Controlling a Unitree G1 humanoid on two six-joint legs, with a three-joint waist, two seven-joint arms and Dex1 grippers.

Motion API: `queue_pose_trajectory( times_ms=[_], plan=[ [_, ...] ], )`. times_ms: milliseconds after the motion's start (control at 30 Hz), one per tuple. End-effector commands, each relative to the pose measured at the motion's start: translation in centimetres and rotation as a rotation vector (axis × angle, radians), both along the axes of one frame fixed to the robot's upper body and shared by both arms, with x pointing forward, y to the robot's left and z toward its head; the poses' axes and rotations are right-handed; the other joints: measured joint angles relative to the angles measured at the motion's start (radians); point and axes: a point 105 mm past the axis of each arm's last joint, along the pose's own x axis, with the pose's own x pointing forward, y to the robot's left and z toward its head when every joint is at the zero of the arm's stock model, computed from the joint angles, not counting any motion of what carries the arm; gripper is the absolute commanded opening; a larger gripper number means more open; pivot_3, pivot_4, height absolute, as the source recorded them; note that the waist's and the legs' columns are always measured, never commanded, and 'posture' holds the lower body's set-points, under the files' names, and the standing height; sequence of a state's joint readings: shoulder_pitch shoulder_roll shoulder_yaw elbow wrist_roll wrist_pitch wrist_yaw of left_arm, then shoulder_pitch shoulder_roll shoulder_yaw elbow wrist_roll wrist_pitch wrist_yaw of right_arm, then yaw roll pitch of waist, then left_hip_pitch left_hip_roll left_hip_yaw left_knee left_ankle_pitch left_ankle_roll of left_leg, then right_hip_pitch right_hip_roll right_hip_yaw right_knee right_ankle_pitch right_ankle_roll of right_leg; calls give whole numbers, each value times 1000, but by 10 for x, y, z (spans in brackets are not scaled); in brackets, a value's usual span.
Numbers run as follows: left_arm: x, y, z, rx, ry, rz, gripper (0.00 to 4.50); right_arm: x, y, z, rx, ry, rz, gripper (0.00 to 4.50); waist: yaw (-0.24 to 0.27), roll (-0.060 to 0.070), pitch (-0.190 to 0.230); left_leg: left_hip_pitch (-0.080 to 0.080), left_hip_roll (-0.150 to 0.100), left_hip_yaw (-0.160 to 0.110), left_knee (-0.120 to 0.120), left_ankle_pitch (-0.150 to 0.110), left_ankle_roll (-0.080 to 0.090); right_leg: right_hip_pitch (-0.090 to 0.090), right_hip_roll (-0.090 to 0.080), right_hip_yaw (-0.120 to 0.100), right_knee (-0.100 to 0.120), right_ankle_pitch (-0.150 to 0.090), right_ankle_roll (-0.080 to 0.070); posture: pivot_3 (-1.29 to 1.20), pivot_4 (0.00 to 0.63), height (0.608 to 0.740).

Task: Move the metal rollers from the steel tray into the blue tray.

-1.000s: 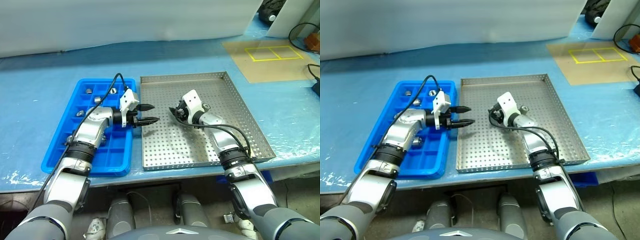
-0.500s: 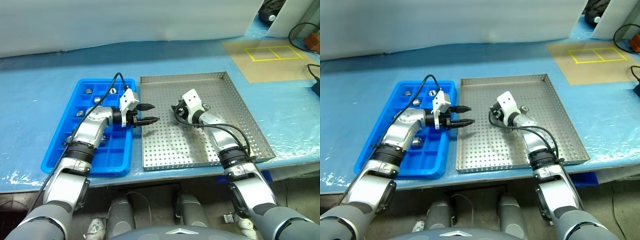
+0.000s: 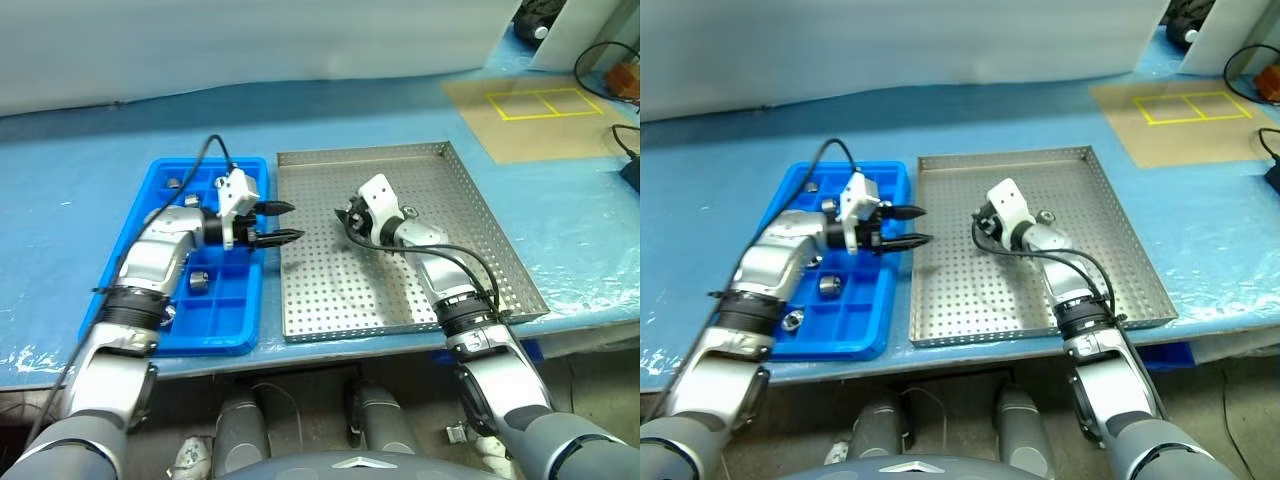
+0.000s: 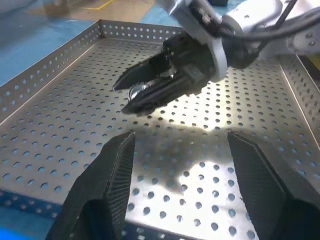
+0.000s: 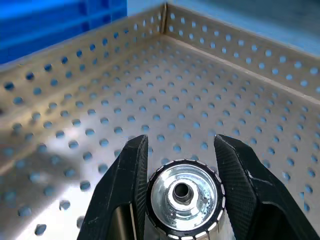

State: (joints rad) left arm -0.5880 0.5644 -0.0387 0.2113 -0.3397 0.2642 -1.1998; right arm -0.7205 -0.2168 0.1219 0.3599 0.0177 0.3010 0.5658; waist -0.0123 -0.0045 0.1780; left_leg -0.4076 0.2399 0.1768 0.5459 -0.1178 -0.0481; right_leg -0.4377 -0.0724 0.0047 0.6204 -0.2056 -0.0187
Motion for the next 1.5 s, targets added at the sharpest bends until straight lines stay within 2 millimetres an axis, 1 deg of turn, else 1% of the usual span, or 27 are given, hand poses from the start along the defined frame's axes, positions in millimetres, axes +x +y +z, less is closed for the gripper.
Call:
queue_pose_trajectory(
  times_ms=[33,100,200,300,367,600,700,833,933,1067,1200,1367,1433,1467,1500],
  plan=[
    [-9,18,21,-3,-53,32,3116,-14,33,39,59,-80,170,1633,3,0,0,0,0,0,-1,0,0,0,0,0,0,0,0,-172,150,740],
    [-12,28,22,10,-54,62,3116,-22,46,40,60,-69,246,1633,11,0,0,0,0,0,-2,0,0,0,0,-1,0,-1,-1,-128,150,740],
    [-18,42,21,34,-55,123,3116,-37,69,29,19,-37,388,1633,28,0,0,0,0,0,-2,0,0,0,0,-1,-2,-1,-1,-75,150,740],
    [-27,49,21,38,-53,166,3116,-50,86,19,-17,-8,505,1633,41,0,0,0,0,0,-2,0,0,0,0,-2,-2,-1,-1,-4,150,740],
    [-35,54,21,43,-46,196,3116,-56,97,16,-32,1,574,1633,54,0,0,-1,0,-1,-3,0,0,0,0,-3,-1,-1,-1,24,150,740],
    [-64,72,18,66,-31,309,3116,-62,129,16,-42,-8,696,1633,76,0,0,-1,1,-2,-3,0,-1,-1,-1,-3,0,-1,-1,177,150,740],
    [-72,78,18,69,-24,358,3116,-61,138,14,-35,-12,711,1633,93,0,0,-1,1,-2,-5,1,-1,-1,-1,-4,0,-2,-1,220,150,740],
    [-80,79,14,73,-11,389,3116,-54,143,14,-29,-18,692,1633,119,0,1,-2,0,-3,-5,1,-1,-1,-1,-5,-1,-2,-1,241,150,740],
    [-81,78,14,69,-8,395,3116,-52,143,13,-34,-27,687,1633,134,0,1,-3,0,-3,-5,1,-1,-1,-1,-5,0,-2,-1,246,150,740],
    [-78,75,14,61,-11,391,3116,-46,137,9,-41,-27,657,1633,139,0,1,-2,1,-3,-5,1,-2,-2,-1,-5,0,-2,-1,228,150,740],
    [-75,73,13,57,-10,377,3116,-40,132,10,-41,-34,612,1633,138,0,0,-2,1,-3,-5,1,-2,-2,-1,-5,0,-2,-1,199,150,740],
    [-67,69,15,52,-15,350,3116,-42,128,7,-36,-22,617,1633,136,0,0,-3,1,-3,-5,1,-2,-2,-1,-5,0,-2,-1,179,150,740],
    [-64,67,15,51,-17,337,3116,-46,126,7,-27,-14,638,2370,136,0,0,-3,0,-3,-5,1,-3,-2,-1,-5,0,-2,-1,152,150,740],
    [-63,66,15,52,-17,329,3116,-46,125,7,-28,-16,633,2594,135,0,0,-3,1,-3,-5,1,-3,-2,-1,-5,0,-2,-1,143,150,740],
    [-62,65,15,52,-17,324,3116,-44,123,7,-32,-19,617,2937,135,0,0,-3,1,-3,-4,1,-3,-2,-1,-5,0,-2,-1,143,150,740]
  ],
)
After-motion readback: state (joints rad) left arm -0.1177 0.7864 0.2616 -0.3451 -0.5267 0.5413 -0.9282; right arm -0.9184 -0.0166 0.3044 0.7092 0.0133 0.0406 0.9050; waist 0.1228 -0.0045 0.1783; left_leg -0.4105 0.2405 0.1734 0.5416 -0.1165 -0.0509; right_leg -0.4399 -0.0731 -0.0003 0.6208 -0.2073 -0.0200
